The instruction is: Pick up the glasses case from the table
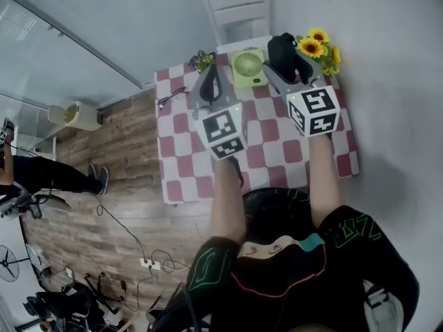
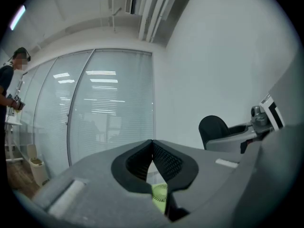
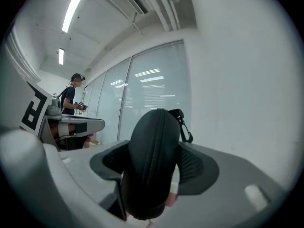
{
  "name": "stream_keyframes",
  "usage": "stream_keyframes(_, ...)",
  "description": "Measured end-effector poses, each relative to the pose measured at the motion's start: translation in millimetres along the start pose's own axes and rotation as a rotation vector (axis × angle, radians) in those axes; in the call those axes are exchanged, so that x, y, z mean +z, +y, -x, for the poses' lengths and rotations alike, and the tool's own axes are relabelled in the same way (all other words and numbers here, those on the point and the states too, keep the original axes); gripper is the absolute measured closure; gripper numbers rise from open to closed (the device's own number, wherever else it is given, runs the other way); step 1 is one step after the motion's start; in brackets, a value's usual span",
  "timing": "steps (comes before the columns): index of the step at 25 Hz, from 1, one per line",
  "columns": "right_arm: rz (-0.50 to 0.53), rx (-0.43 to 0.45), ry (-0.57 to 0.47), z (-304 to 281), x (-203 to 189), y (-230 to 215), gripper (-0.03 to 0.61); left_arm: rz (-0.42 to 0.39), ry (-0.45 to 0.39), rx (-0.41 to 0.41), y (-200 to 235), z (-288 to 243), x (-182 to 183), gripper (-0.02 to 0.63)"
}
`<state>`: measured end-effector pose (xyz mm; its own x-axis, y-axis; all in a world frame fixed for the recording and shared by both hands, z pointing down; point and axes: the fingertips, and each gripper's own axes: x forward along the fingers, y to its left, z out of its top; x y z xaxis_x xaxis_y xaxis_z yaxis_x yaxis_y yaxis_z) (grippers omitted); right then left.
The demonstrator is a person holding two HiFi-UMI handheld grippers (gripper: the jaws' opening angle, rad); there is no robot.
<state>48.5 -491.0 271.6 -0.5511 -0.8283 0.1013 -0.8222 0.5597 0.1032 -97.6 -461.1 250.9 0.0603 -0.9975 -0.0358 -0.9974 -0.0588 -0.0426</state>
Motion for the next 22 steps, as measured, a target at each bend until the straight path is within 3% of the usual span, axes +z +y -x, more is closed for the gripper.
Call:
stream_keyframes(5,-0.008,-0.062,-0.076,13.4,35.5,-33.7,0.272,-0.036,-0.073,-0.033,-17.5,-15.5,38.0,0.604)
stream_keyframes(9,-0.009,-0.092,-0.094,10.9,38.7,-48.0,0.273,-0.066,-0.085,-0.058,-24.6,-26.3,40.7,0.604)
stream_keyframes(22,0.022,-0.104,-0.096,34.2,46.2,-60.8,0.274,-0.05,-0.086,-0.044,-38.8,-17.4,50.4,0.604)
